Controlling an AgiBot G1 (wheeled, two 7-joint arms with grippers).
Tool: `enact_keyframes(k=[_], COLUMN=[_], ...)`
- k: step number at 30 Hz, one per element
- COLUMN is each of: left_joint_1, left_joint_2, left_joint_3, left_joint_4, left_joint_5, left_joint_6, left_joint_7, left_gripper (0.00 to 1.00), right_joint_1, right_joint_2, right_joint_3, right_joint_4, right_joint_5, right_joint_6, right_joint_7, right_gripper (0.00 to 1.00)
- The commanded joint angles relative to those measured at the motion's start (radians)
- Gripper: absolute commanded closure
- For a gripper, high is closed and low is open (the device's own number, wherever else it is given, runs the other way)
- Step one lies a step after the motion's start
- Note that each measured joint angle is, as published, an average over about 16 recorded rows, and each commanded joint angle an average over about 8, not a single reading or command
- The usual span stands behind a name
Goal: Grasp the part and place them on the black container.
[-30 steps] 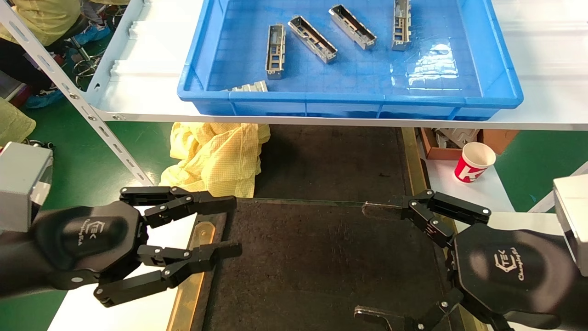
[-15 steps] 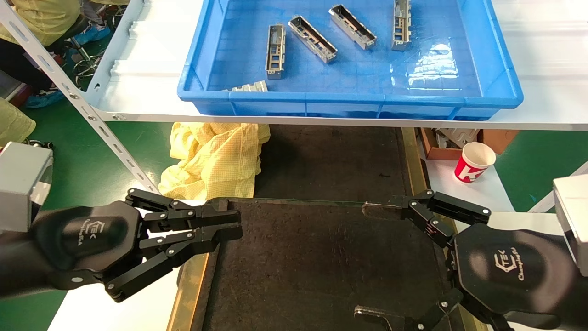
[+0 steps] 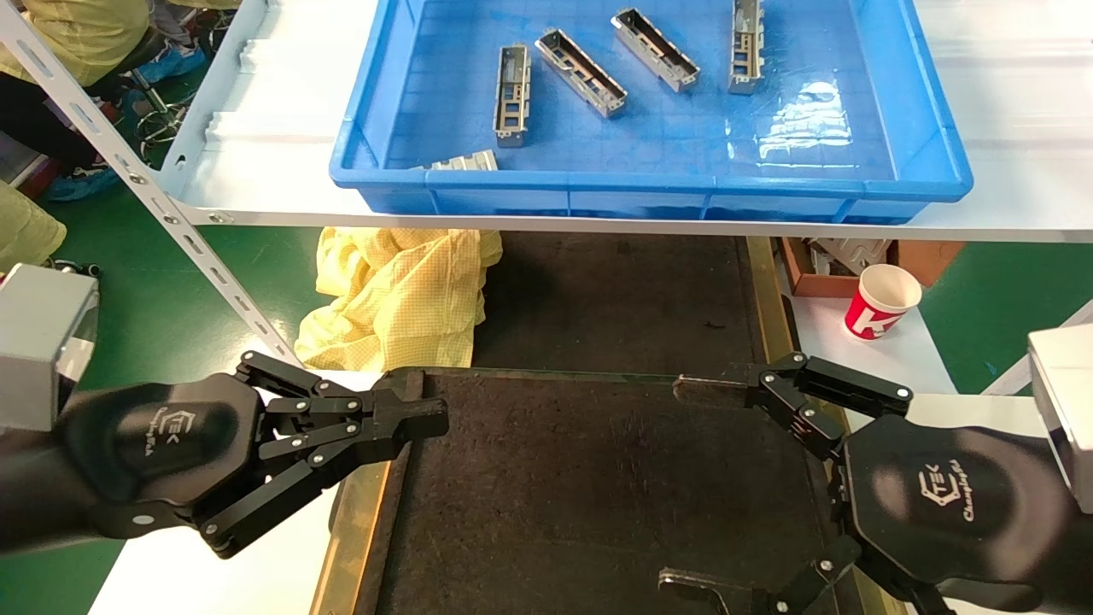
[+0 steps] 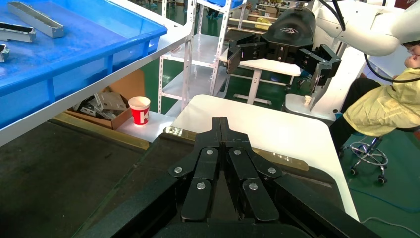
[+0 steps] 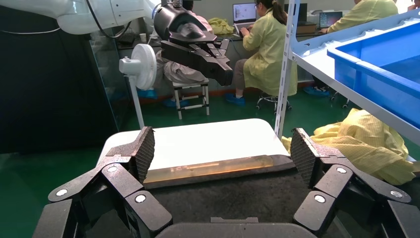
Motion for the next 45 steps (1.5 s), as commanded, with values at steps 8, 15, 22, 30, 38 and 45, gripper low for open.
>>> enact_keyframes(k=[8,15,22,30,38,45], left_joint_1=[0.0,0.0,0.0,0.0,0.0,0.0], left_joint_2=[0.0,0.0,0.0,0.0,0.0,0.0], left_joint_3=[0.0,0.0,0.0,0.0,0.0,0.0], left_joint_4=[0.0,0.0,0.0,0.0,0.0,0.0], left_joint_5=[0.0,0.0,0.0,0.0,0.0,0.0], left_joint_6=[0.0,0.0,0.0,0.0,0.0,0.0], left_joint_7=[0.0,0.0,0.0,0.0,0.0,0.0], left_gripper=[0.92,0.08,0.0,0.0,0.0,0.0], right_joint_1=[0.0,0.0,0.043,0.229,0.404,0.568], right_joint_2=[0.0,0.0,0.001,-0.02,-0.081,-0.173], right_joint_3=[0.0,0.0,0.0,-0.007,-0.045,-0.105], right_joint_4=[0.0,0.0,0.009,-0.015,-0.195,-0.432], right_joint_5=[0.0,0.0,-0.02,-0.081,-0.19,-0.324], right_joint_6=[0.0,0.0,0.007,0.06,0.126,0.171], right_joint_7=[0.0,0.0,0.006,0.082,0.123,0.097], right_gripper=[0.0,0.0,0.0,0.0,0.0,0.0])
